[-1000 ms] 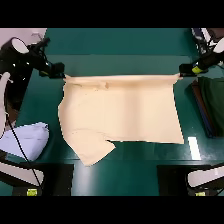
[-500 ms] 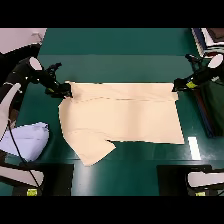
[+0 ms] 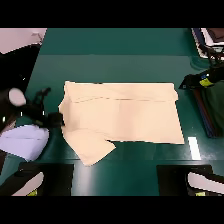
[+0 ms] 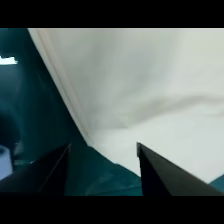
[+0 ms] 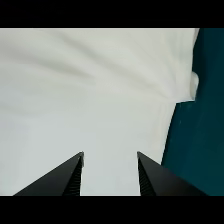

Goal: Fold the shirts.

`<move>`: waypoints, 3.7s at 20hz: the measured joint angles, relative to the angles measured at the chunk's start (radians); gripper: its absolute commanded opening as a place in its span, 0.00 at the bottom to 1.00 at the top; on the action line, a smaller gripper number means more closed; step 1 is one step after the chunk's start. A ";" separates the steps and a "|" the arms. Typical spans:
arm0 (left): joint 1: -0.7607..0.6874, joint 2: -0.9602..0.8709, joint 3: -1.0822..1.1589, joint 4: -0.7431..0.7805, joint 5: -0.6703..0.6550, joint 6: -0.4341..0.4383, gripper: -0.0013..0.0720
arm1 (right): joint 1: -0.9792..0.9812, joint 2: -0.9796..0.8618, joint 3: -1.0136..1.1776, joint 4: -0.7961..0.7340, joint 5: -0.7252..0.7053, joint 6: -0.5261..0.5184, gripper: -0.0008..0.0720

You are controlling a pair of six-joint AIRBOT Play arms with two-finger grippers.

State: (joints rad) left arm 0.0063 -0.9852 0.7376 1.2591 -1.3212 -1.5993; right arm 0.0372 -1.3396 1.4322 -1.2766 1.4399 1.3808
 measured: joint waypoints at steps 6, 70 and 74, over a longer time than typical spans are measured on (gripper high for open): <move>0.000 0.198 -0.310 -0.144 0.043 -0.039 0.67 | 0.006 0.035 0.000 0.022 0.003 -0.002 0.57; 0.000 -0.407 0.379 -0.168 0.404 0.165 0.78 | -0.038 -0.218 -0.053 -0.009 -0.142 0.025 0.46; 0.000 -0.449 0.409 -0.171 0.418 0.166 0.68 | -0.046 -0.317 0.056 0.075 -0.142 -0.004 0.47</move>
State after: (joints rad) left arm 0.0063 -1.4345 1.1461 1.0885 -0.9035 -1.4338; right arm -0.0086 -1.6566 1.4887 -1.2015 1.2980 1.3766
